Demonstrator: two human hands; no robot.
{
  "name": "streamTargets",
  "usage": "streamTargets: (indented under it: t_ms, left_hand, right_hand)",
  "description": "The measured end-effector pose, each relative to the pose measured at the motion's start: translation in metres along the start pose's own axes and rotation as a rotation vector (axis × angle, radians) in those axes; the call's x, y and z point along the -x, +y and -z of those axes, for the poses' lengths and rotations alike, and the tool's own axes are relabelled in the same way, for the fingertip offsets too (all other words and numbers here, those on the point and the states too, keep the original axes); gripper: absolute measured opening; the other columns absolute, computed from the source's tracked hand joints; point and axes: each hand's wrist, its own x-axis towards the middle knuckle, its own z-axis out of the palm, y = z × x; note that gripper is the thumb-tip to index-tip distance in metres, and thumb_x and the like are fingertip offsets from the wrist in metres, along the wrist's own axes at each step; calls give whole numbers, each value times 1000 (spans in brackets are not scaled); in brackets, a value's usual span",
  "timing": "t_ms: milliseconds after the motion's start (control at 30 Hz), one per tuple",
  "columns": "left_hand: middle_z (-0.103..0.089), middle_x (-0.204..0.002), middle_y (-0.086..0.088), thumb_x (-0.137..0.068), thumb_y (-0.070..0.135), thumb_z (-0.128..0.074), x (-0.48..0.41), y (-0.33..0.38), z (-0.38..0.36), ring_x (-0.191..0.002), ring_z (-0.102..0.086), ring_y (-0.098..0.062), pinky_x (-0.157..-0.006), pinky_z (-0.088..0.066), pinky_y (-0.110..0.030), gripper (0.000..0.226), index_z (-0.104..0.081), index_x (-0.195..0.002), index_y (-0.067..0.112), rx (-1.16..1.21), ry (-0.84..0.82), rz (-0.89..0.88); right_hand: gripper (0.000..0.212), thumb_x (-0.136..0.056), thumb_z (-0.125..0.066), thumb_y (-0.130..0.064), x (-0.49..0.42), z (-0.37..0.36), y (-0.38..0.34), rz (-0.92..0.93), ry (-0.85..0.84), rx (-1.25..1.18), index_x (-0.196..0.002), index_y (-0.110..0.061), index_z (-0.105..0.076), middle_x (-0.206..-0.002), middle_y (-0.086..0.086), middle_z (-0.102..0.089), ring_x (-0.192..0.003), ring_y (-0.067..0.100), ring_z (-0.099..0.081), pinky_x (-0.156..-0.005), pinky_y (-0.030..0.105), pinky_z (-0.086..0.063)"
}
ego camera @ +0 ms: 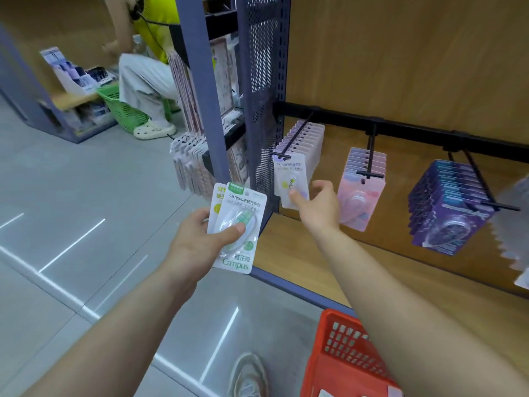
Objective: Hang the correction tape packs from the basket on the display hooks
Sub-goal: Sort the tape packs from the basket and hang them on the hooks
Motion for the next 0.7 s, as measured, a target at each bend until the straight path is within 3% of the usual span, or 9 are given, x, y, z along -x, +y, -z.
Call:
streamTargets:
  t_ms: [33,100,200,233,333,467,600,700]
  left_hand:
    - [-78,-108,-6,-85,13,-81,0,0,-2,-90,-77,-27,-71,-62,-39,38,-66,-119,16,4,-4,1]
    - [-78,-105,-6,-83,11,-82,1,0,-7,-89,-78,-27,-71,-63,-40,38,-66,-118,14,6,-8,-3]
    - [-79,-101,-6,-80,7,-84,5,0,-18,-86,-78,-26,-68,-64,-38,39,-64,-114,13,0,-35,-18]
    - [-79,-101,-7,-79,6,-84,7,-1,-22,-87,-78,-26,-67,-64,-38,41,-64,-114,13,0,-50,-21]
    - [-78,-105,-9,-81,8,-82,12,-2,-29,-92,-77,-29,-73,-64,-41,42,-64,-118,11,7,-92,-19]
    - [-77,-111,-10,-90,0,-72,10,2,-26,-98,-75,-31,-85,-60,-48,33,-65,-119,13,25,-91,-32]
    - [-76,-113,-11,-86,-8,-72,12,7,-28,-99,-74,-33,-82,-60,-44,49,-61,-129,14,14,-153,-35]
    - [-79,-104,-8,-83,-7,-76,18,8,-36,-87,-77,-27,-67,-60,-31,52,-63,-126,21,-59,-250,-22]
  right_hand:
    - [47,-89,-74,-40,9,3,0,30,45,51,-125,-18,-54,-124,2,-61,-114,21,-58,-94,39,-50]
    - [31,-94,-69,-38,36,13,-2,81,-15,-51,-119,-23,-56,-118,-4,-64,-111,16,-61,-91,33,-49]
    - [13,-100,-63,-29,76,20,-6,-19,-440,-416,-107,-19,-65,-97,-3,-76,-89,15,-72,-75,30,-55]
    - [10,-99,-65,-24,84,21,-4,-27,-507,-460,-105,-17,-67,-97,-1,-77,-88,17,-73,-74,29,-58]
    - [15,-94,-72,-15,89,27,1,-46,-494,-500,-109,-13,-68,-107,7,-77,-99,25,-73,-79,34,-61]
    - [19,-99,-63,-14,89,57,8,-170,-424,-635,-118,-12,-62,-108,7,-78,-93,28,-76,-74,42,-64]
    - [19,-98,-63,-12,87,89,16,-107,-383,-637,-117,-14,-66,-109,9,-78,-98,27,-75,-81,40,-61]
    - [16,-98,-63,-13,83,106,9,-25,-395,-580,-113,-14,-69,-111,7,-77,-104,27,-73,-89,44,-59]
